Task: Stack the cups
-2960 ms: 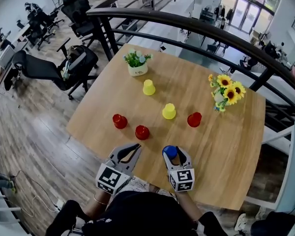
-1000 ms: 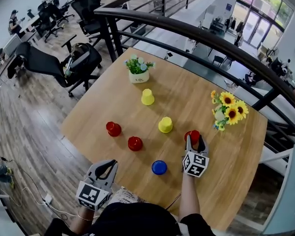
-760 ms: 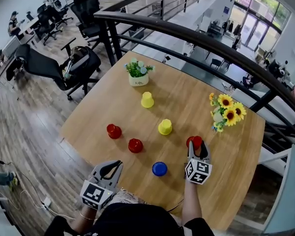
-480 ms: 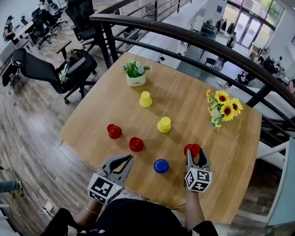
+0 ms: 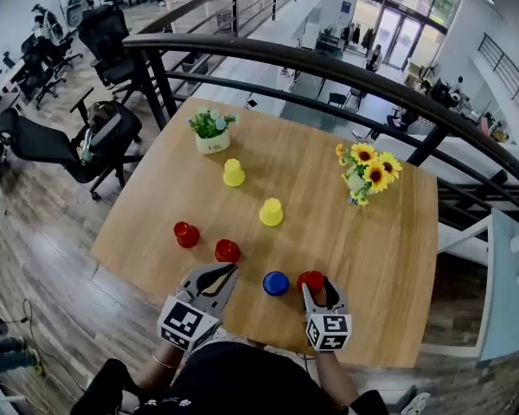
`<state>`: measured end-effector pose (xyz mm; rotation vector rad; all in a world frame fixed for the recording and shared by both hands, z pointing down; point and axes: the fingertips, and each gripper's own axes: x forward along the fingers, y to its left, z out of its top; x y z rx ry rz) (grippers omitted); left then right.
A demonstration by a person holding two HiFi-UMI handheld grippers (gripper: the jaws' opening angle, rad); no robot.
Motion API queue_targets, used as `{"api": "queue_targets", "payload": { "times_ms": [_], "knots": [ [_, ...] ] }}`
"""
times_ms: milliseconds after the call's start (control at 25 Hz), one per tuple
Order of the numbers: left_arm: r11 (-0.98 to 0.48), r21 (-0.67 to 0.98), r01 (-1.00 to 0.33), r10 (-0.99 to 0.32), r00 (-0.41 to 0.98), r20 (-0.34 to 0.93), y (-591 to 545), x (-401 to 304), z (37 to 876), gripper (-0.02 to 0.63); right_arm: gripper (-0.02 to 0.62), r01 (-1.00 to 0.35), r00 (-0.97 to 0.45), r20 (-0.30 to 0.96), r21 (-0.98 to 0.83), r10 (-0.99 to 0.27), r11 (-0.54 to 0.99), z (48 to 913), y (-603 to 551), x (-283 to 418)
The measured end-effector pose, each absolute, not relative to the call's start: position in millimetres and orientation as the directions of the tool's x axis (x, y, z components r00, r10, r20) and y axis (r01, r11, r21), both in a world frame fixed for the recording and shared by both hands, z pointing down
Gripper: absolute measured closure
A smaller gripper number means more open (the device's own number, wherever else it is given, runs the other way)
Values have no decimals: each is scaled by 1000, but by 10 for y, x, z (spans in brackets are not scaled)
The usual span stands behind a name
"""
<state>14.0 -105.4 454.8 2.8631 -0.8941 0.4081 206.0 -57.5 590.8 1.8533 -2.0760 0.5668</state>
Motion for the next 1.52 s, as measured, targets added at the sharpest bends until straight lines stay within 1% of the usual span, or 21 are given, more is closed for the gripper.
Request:
{"api": "queue_targets", "payload": {
  "times_ms": [160,520,560,600,640,800,960,1120,1240,1400,1520],
  "knots": [
    [-828,49,-558,-521,799,300,-1052,160,4615,581,367,-988,-150,502,-106,-852,111,6015,-408,1895],
    [-829,37,-558,-528,803,276,-1086,121,4528,581,364,-985,-169,502,-107,-848,133,6065,-394,1754],
    [-827,39,-561,-530,802,275,-1077,114,4532,581,358,-984,-175,500,-111,-848,138,6060,-386,1750],
    [-825,41,-564,-534,800,275,-1072,103,4538,581,335,-983,-181,494,-116,-850,142,6047,-380,1749],
    [-821,42,-570,-539,797,273,-1073,88,4545,581,310,-982,-186,485,-126,-854,142,6019,-376,1751],
    [-801,59,-595,-562,783,268,-1110,0,4585,581,307,-975,-191,417,-185,-889,123,5734,-357,1782],
    [-783,70,-618,-585,771,252,-1144,-67,4586,581,312,-969,-202,312,-200,-928,144,5284,-468,1699],
    [-764,84,-639,-608,758,238,-1149,-167,4602,581,325,-946,-279,210,-227,-937,231,4952,-658,1370],
    [-738,94,-668,-635,736,234,-1184,-340,4627,581,331,-917,-360,163,-242,-919,316,4819,-811,994],
    [-688,109,-718,-685,692,228,-1284,-681,4595,581,334,-880,-449,164,-249,-878,404,4810,-994,473],
    [-662,100,-743,-712,664,228,-1345,-937,4611,581,336,-871,-475,195,-241,-858,428,4896,-1127,200]
  ]
}}
